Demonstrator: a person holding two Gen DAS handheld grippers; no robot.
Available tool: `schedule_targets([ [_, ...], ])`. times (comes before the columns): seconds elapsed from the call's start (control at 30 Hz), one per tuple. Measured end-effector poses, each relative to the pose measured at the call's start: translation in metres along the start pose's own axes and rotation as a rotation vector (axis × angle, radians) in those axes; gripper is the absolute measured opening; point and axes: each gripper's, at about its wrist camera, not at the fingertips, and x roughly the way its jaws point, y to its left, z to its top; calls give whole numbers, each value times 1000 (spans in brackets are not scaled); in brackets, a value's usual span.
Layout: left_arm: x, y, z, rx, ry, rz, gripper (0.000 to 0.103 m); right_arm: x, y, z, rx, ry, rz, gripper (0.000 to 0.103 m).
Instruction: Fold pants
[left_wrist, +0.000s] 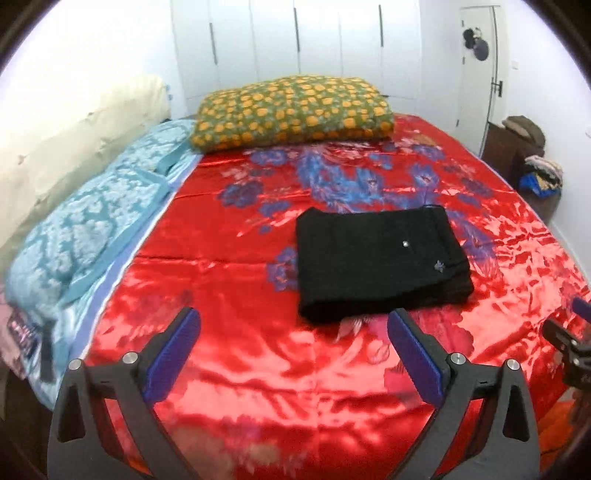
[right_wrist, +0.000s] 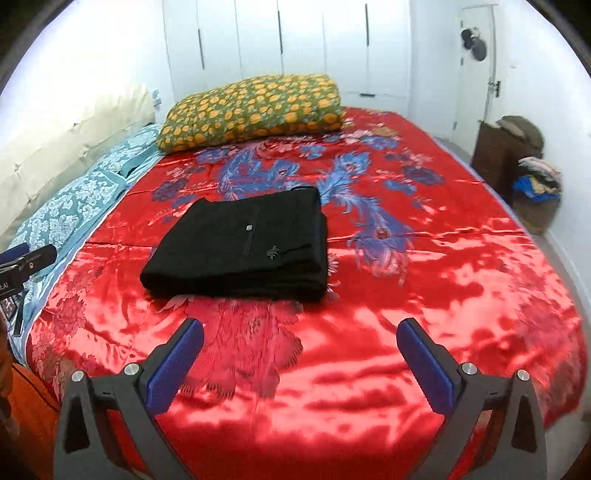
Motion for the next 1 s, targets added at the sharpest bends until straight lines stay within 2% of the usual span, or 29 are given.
schedule_targets([
  [0.17, -45, 0, -11, -14, -59, -5, 101, -51, 17, -11, -18, -40, -32, 103],
  [0.3, -79, -5, -20, 14, -97, 53, 101, -86, 30, -18, -49, -82, -21, 103],
  [0.43, -116, -13, -41, 50, -134, 26, 102, -120, 41, -30, -90, -128, -23, 103],
  [0.57, -129, -24, -67, 139, -32, -48, 102, -139, 47, -50, -120, -103, -38, 103],
  [0.63, -129, -27, -79, 151, 2, -46, 102, -143, 51, -60, -119, -84, -27, 103],
  [0.83, -134, -28, -87, 114, 10, -27, 102, -149, 68, -73, -130, -42, -10, 103],
  [1.0, -137, -19, -71, 90, 13, -15, 102, -161, 79, -56, -145, -83, -20, 103],
])
